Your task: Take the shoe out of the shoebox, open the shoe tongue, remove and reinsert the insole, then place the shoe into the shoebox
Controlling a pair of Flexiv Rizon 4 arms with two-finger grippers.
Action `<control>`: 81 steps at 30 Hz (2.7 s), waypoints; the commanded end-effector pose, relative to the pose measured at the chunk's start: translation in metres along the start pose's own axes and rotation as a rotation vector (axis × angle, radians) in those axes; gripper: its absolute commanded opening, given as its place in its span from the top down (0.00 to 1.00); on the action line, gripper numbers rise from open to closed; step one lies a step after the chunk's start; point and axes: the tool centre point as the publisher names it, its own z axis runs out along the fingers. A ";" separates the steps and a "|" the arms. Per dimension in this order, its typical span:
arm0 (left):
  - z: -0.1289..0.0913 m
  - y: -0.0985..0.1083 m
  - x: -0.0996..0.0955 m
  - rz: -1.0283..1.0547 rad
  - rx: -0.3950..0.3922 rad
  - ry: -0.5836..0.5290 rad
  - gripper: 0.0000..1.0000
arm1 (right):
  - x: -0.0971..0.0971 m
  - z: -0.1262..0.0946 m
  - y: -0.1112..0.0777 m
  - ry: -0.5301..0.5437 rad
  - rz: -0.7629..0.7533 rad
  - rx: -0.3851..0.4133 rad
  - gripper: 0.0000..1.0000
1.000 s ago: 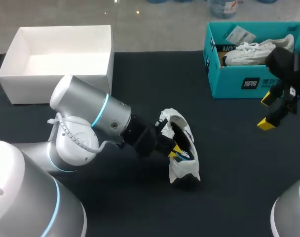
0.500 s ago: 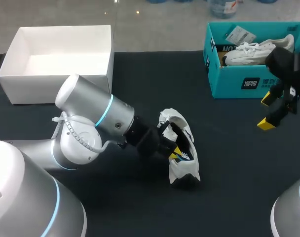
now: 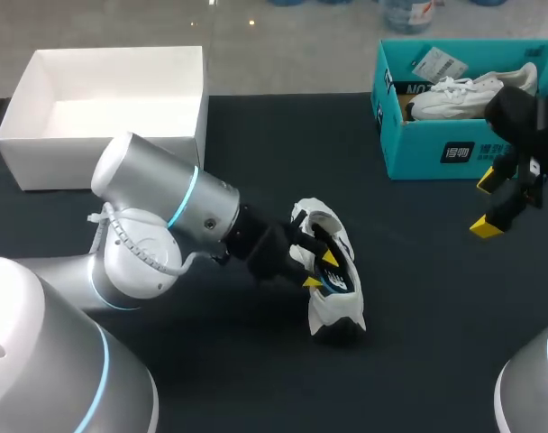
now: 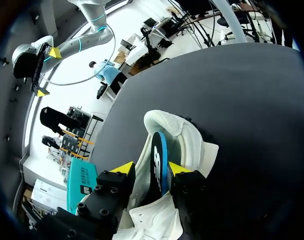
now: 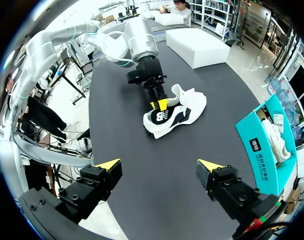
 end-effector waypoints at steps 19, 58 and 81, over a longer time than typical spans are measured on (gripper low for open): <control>0.004 -0.006 0.007 0.051 0.016 0.050 1.00 | -0.002 0.001 0.001 0.002 0.000 0.003 0.00; -0.038 -0.012 -0.024 0.108 0.059 0.291 0.00 | -0.002 0.001 0.001 0.002 0.000 0.003 0.00; -0.043 -0.020 -0.016 0.119 0.003 0.402 0.00 | -0.002 0.001 0.001 0.002 0.000 0.003 0.00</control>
